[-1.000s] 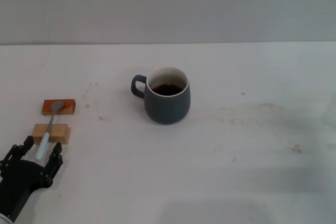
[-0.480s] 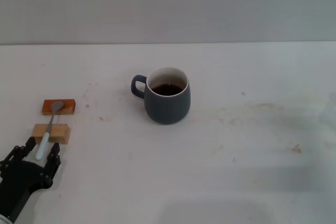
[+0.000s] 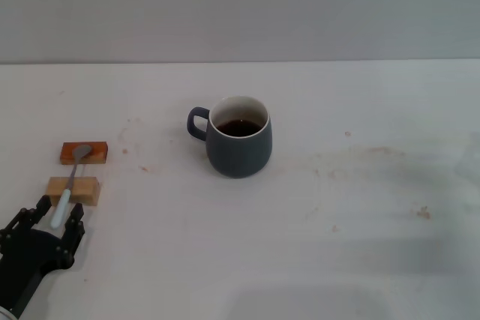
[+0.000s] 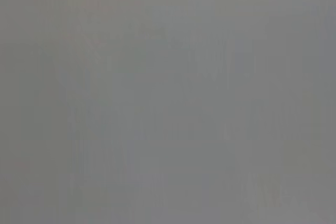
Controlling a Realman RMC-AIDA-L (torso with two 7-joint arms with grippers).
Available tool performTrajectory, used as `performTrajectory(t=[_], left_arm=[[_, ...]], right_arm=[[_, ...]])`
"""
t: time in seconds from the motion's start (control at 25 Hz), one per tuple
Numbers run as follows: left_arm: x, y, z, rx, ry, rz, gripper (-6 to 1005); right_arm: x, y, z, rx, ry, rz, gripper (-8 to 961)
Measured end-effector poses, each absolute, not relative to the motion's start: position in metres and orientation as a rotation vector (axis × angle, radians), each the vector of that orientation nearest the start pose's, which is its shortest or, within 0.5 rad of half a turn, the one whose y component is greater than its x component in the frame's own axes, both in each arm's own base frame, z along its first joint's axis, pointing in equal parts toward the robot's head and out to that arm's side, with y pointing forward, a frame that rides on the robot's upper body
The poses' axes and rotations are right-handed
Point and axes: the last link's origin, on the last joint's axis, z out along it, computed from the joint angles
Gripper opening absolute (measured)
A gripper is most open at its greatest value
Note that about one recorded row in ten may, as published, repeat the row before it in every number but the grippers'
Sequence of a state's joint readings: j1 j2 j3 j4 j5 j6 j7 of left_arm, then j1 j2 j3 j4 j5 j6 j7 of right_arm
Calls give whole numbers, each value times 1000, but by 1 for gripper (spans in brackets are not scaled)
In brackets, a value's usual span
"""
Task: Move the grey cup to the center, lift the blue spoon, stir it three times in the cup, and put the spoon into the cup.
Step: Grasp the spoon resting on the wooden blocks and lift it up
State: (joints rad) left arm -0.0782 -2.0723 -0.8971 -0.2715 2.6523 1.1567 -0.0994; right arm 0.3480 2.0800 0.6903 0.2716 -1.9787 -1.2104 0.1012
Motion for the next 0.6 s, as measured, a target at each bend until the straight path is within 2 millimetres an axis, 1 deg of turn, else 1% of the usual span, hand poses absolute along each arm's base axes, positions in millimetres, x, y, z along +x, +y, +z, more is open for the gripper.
performTrajectory(t=[0.6], left_arm=[[-376,212,-50,-1772,-622,-509,481]], right_arm=[[339,305,-14,-1421,656,744,-2]])
